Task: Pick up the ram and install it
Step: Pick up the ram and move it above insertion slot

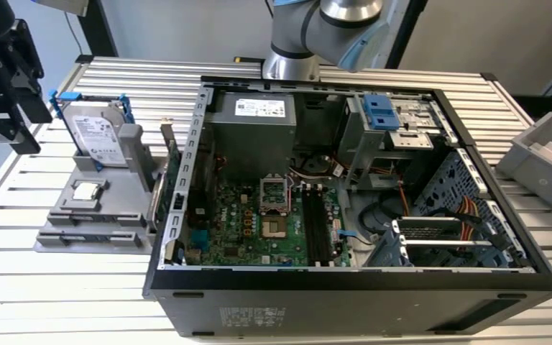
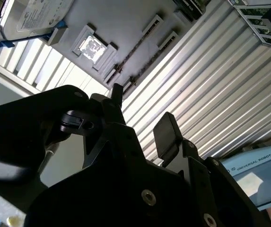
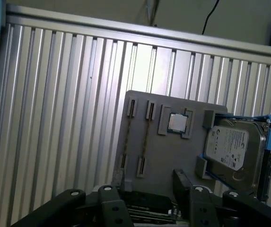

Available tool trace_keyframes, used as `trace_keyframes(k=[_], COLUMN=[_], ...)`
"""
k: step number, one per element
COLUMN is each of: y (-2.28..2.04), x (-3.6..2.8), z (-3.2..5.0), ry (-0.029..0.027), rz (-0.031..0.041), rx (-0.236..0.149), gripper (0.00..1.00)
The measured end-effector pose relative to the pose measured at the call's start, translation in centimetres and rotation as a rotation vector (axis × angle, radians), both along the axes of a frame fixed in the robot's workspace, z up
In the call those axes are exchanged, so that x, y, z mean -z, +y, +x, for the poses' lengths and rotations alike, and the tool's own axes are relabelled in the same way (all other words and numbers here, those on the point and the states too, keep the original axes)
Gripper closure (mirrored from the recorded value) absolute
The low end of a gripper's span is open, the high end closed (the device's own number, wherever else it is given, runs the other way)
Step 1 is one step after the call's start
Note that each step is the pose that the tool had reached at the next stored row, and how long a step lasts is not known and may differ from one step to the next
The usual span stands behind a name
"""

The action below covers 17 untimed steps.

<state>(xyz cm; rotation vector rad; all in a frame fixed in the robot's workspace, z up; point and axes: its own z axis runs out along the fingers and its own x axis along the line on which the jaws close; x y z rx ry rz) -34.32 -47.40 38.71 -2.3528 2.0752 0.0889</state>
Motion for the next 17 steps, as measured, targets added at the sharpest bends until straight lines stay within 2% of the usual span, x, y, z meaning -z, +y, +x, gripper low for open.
trace_keyframes(k=[3,6,9,12,17], y=[0.00,0.00,0.00,0.00,0.00], x=[0.01,0.10,0.23,0.29,0.33], z=[0.00,0.01,0.00,0.00,0.00], ry=[-0.0006,-0.0044,-0.0058,-0.0060,-0.0060], rz=[-0.0001,-0.0001,-0.0001,-0.0002,-0.0002], rx=[0.000,0.015,0.043,0.087,0.095], gripper=[0.00,0.00,0.00,0.00,0.00])
